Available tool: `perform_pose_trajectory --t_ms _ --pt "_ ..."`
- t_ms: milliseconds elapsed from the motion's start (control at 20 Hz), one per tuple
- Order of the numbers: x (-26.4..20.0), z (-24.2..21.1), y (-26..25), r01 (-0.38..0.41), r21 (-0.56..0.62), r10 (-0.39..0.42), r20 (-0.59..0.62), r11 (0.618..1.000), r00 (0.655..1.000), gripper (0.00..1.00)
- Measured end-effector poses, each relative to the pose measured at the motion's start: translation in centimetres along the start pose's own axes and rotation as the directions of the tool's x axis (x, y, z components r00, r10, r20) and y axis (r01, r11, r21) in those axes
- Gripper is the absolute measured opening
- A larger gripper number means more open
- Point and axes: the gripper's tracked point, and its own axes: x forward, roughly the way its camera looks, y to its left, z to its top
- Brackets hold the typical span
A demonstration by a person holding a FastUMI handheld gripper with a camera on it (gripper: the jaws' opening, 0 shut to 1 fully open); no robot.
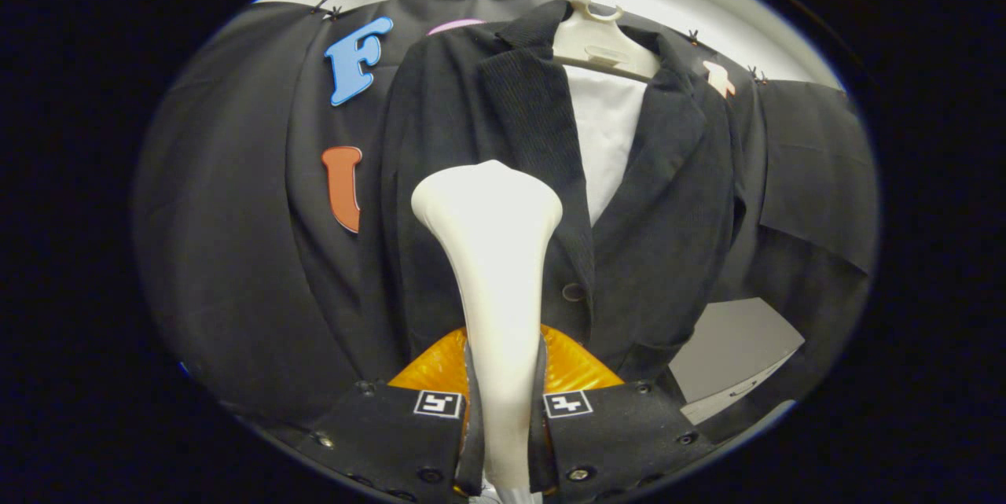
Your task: Iron the clothes twice with a garment steamer, once on the left side and once on the right side.
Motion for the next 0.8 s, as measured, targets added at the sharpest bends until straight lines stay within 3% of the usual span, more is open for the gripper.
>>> perform_pose_trajectory --t_ms 800 --pt "1.8 -9.5 -0.4 0.025 -0.057 -0.031 -0.116 0.998 0.993 0.25"
